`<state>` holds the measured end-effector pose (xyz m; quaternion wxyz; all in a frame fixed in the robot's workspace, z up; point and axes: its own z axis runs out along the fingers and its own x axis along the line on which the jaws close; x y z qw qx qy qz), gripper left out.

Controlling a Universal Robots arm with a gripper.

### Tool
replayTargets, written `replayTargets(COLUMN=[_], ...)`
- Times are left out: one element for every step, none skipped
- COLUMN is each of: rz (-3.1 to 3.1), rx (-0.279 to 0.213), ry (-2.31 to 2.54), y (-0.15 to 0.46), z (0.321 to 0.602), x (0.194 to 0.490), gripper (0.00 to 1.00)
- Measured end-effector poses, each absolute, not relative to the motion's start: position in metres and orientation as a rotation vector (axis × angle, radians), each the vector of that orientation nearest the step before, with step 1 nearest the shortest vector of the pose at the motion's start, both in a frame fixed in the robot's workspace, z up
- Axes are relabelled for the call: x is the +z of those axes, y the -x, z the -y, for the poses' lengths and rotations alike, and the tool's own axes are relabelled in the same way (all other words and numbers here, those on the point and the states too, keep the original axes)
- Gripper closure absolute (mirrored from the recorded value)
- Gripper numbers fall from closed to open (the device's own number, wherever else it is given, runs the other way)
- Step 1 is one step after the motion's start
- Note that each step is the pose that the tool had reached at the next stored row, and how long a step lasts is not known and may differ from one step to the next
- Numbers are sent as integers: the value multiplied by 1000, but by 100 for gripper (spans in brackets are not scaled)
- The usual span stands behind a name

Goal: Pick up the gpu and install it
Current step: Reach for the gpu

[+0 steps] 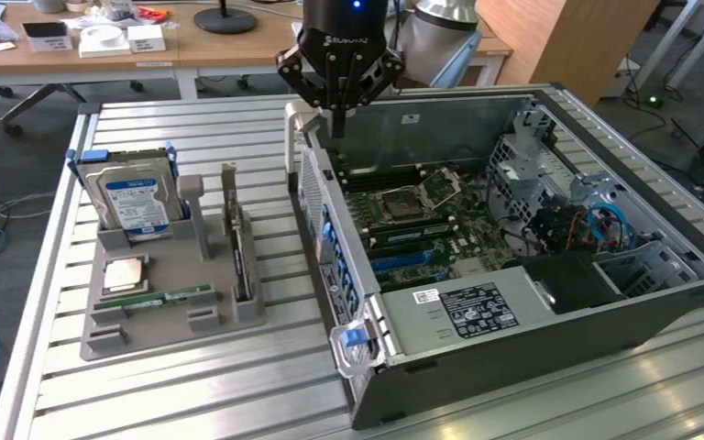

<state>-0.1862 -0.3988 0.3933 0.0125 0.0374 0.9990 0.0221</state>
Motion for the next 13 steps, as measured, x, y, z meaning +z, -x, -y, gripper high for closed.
replayTargets(rz=[-3114, -3114, -3114, -3114, -3114, -3114, -3114, -3114, -3114, -3114, -3114, -3114, -3114], rx=[69, 69, 69, 69, 69, 69, 69, 69, 69, 69, 69, 69, 69], ry=[-117, -117, -116, -117, -117, -117, -117, -117, -117, -117, -116, -116, -117], y=[188, 189, 190, 192, 193, 195, 197, 198, 200, 202, 203, 205, 206], z=[399, 399, 399, 399, 399, 399, 399, 399, 399, 399, 399, 399, 399], x=[393, 393, 393, 393, 393, 393, 393, 393, 393, 393, 393, 393, 393], gripper=[90, 90, 90, 90, 90, 90, 90, 90, 90, 90, 90, 90, 90])
